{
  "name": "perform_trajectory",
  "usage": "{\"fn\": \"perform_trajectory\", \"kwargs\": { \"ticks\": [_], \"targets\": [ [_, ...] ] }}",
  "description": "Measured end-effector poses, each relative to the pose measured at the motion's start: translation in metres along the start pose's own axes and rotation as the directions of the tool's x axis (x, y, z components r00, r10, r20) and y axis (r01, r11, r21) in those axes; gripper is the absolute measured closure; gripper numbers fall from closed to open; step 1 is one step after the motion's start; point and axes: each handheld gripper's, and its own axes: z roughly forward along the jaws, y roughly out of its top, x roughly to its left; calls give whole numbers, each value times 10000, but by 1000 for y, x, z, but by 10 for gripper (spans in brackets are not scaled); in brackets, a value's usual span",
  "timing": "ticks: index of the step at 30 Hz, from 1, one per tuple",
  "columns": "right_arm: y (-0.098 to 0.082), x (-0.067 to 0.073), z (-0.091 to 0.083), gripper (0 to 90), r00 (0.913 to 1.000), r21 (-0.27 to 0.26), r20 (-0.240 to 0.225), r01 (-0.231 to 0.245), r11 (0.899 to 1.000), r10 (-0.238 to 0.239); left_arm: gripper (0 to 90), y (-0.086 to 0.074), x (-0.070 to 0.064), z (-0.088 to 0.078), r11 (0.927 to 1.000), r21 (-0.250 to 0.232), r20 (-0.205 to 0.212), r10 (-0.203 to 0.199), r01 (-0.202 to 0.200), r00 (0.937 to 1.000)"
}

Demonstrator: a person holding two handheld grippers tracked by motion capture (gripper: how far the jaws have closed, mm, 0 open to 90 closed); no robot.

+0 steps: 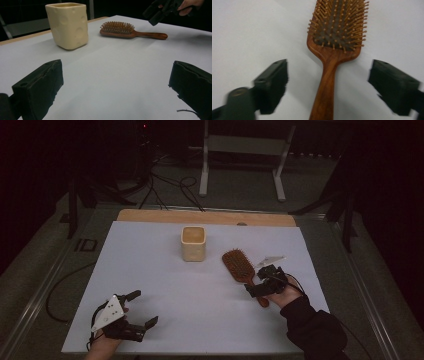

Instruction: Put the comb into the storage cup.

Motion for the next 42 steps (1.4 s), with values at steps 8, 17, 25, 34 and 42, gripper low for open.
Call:
{"fn": "perform_trajectory", "kwargs": {
  "ticks": [8, 17, 25, 34, 42],
  "targets": [
    [3, -8, 20, 229, 9929, 1135, -738, -846, 9899, 933, 0, 0, 0, 0, 10000, -9, 15, 19, -19, 10000],
    [2, -14, 37, 239, 9846, 2053, -799, -1362, 9692, 1553, 0, 0, 0, 0, 10000, 5, 28, -13, 13, 10000],
    [11, -10, 41, 294, 9887, 2573, 83, -1467, 9551, 1496, 0, 0, 0, 0, 10000, -26, 21, -25, 25, 10000],
    [20, -10, 48, 472, 9851, 3115, 357, -1712, 9347, 1685, 0, 0, 0, -1, 10000, -20, 31, -55, 55, 10000],
    [25, -9, 56, 593, 9862, 3644, 541, -1651, 9165, 1562, 0, 0, 0, -1, 10000, -40, 38, -81, 82, 10000]
  ]
}}
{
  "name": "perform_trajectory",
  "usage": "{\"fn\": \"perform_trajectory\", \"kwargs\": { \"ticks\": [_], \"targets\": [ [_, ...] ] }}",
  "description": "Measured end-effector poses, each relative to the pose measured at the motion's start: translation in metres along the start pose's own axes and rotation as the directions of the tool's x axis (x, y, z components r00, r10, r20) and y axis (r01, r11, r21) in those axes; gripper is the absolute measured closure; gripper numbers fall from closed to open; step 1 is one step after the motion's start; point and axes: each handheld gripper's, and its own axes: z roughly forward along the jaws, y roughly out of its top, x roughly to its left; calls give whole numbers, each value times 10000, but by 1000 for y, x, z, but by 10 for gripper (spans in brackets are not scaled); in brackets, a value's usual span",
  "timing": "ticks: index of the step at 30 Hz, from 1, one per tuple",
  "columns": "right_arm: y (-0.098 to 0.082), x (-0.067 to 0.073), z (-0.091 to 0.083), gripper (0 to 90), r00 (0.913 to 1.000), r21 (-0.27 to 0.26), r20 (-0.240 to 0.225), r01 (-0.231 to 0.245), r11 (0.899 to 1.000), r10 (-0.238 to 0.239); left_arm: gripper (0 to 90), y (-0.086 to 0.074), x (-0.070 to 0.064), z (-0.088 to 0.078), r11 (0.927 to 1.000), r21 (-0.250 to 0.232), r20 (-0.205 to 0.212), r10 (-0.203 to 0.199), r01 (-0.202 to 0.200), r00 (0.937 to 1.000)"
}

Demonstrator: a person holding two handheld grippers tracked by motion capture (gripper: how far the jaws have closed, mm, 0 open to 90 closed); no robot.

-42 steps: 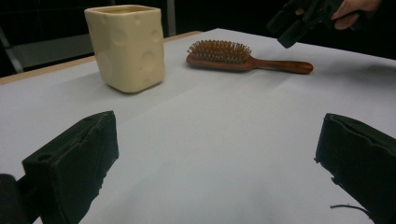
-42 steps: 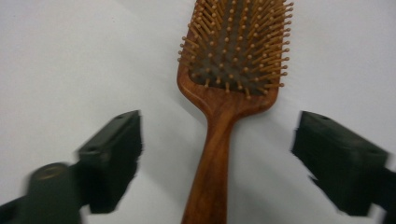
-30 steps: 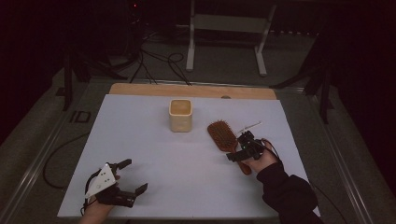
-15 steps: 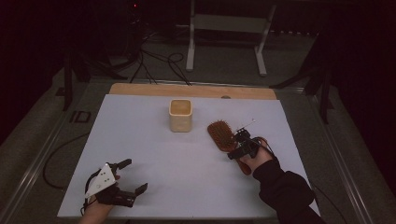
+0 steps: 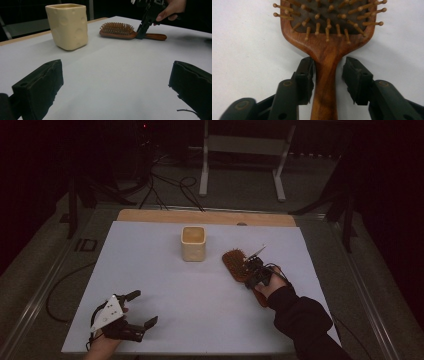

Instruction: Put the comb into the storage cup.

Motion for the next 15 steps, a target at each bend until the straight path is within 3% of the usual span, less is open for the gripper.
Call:
{"fn": "perform_trajectory", "kwargs": {
  "ticks": [6, 11, 15],
  "targets": [
    [2, 1, 0, 670, 9999, 264, -40, 137, 9996, -136, 0, 0, 0, 1, 10000, 61, 12, 25, -25, 10000],
    [4, 7, 0, 700, 9985, 472, 223, 488, 9977, -499, 0, -1, 0, 1, 10000, 89, 5, 32, -32, 10000],
    [3, 6, 0, 718, 9999, 458, 154, 13, 9990, -20, 0, -1, 0, 1, 10000, 90, 33, -30, 30, 10000]
  ]
}}
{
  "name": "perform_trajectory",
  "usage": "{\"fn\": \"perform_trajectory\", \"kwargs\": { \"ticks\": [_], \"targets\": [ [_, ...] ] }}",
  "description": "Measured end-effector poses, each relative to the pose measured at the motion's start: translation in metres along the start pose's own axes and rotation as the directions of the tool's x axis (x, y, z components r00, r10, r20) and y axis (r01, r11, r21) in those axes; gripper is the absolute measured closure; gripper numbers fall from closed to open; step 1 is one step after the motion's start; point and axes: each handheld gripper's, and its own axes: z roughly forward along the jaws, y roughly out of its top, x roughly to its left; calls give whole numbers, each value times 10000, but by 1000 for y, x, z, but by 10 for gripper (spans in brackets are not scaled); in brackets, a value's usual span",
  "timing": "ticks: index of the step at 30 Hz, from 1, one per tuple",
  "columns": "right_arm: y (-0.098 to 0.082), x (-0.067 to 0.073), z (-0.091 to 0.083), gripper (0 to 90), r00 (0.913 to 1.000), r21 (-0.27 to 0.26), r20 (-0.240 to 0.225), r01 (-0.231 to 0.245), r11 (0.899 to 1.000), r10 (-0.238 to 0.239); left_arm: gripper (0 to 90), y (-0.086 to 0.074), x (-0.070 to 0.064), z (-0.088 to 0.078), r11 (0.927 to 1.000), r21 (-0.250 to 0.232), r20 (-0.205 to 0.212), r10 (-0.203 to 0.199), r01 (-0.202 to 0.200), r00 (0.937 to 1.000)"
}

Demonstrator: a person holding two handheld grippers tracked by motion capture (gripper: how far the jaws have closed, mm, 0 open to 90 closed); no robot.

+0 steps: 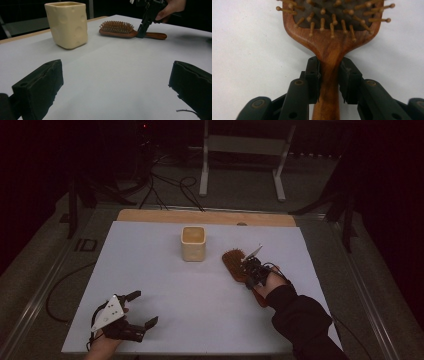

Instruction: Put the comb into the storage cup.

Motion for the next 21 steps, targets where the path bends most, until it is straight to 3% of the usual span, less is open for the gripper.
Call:
{"fn": "perform_trajectory", "kwargs": {
  "ticks": [11, 21],
  "targets": [
    [-19, -1, 0, 731, 9999, -1365, -75, -120, 9906, 111, 0, 0, 1, 0, 10000, 19, -47, -89, 89, 9999],
    [-31, -4, 1, 732, 9999, -2478, -81, -135, 9687, 119, 0, 0, 2, 0, 9999, 13, -56, -131, 132, 9999]
  ]
}}
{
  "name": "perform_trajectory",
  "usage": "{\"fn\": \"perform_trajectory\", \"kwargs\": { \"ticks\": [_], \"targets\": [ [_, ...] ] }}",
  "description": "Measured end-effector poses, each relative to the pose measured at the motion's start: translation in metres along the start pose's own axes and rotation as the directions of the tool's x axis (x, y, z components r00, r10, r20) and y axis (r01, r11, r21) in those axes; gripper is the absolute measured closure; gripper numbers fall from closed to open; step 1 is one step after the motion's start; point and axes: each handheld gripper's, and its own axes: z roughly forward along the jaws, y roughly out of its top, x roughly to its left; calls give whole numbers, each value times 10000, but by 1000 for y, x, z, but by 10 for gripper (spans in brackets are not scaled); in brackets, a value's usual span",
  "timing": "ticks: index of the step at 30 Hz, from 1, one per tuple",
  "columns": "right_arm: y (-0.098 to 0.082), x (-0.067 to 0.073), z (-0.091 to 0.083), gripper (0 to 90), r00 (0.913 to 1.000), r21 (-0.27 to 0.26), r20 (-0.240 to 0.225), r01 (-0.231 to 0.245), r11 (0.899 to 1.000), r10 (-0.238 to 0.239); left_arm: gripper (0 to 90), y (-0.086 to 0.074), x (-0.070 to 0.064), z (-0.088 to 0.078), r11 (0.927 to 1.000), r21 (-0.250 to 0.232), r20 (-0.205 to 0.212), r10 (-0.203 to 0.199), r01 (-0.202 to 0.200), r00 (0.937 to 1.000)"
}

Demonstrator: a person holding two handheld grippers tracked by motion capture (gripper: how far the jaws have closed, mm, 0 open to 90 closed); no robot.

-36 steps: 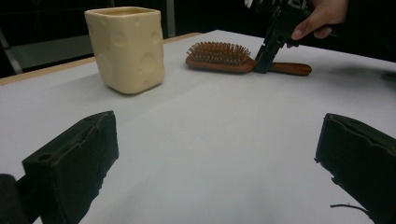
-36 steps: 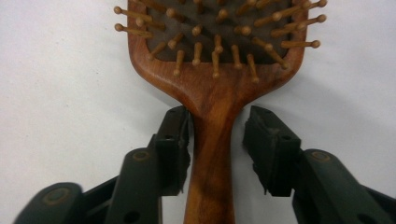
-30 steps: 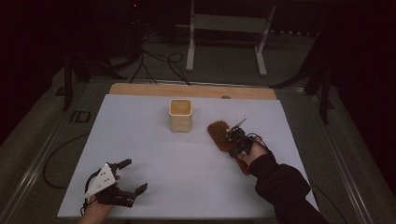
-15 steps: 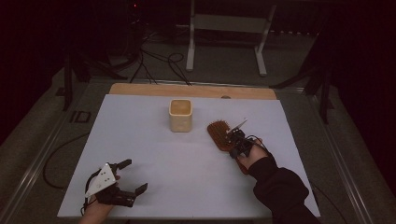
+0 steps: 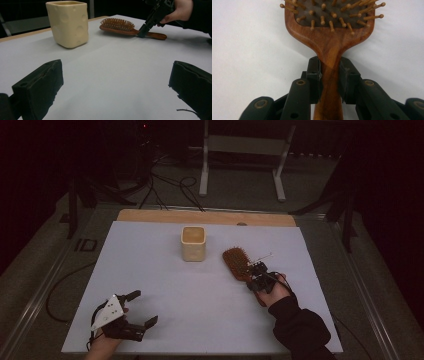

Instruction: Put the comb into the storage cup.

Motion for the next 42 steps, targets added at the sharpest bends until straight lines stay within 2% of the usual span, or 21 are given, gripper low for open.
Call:
{"fn": "perform_trajectory", "kwargs": {
  "ticks": [4, 9, 15, 16, 17, 20, 27, 28, 32, 33, 34, 36, 37, 42],
  "targets": [
    [0, -3, -6, 732, 10000, -319, -38, -72, 9995, 70, 0, 0, 1, 0, 10000, -11, -3, -36, 36, 10000],
    [1, -6, -18, 732, 9997, -976, -211, -159, 9951, 139, 0, 0, 1, 0, 10000, -4, -27, -50, 50, 10000],
    [-4, -7, -30, 732, 9986, -1891, -533, -154, 9818, 54, 1, 0, 1, 1, 9999, -1, -70, -108, 108, 9999],
    [-4, -7, -30, 732, 9986, -1891, -533, -154, 9818, 54, 0, 0, 1, 1, 9999, -1, -70, -108, 108, 9999],
    [-7, -6, -35, 731, 9978, -2305, -667, -120, 9730, -35, 0, 0, 1, 1, 9999, 8, -97, -113, 113, 9999],
    [-10, -4, -42, 731, 9945, -2681, -1006, -4, 9634, -276, 0, 0, 1, 1, 9999, -5, -99, -147, 147, 9998],
    [-16, 2, -52, 732, 9941, -3114, -1003, 85, 9502, -418, 0, 0, 1, 1, 9998, 10, -98, -213, 213, 9997],
    [-21, 6, -56, 732, 9931, -3375, -1068, 89, 9413, -477, 0, 1, 2, 1, 9995, 61, -95, -297, 298, 9995],
    [-26, 11, -59, 732, 9915, -3575, -1104, 250, 9336, -688, 0, 1, 2, 2, 9992, 105, -162, -393, 395, 9991],
    [-28, 12, -60, 732, 9904, -3633, -1122, 349, 9310, -810, 0, 2, 3, 2, 9987, 147, -223, -483, 487, 9986],
    [-31, 15, -61, 732, 9904, -3853, -1035, 446, 9217, -912, 0, 4, 3, 2, 9980, 205, -353, -589, 597, 9976],
    [-33, 17, -63, 732, 9894, -4021, -1085, 447, 9145, -961, 0, 5, 3, 2, 9977, 231, -485, -624, 635, 9969],
    [-34, 17, -63, 732, 9888, -4128, -1111, 455, 9097, -999, 1, 9, 4, 2, 9964, 270, -716, -778, 799, 9944],
    [-37, 21, -66, 732, 9871, -4510, -951, 725, 8896, -1286, 1, 22, 8, 1, 9884, 247, -908, -1468, 1496, 9850]
  ]
}}
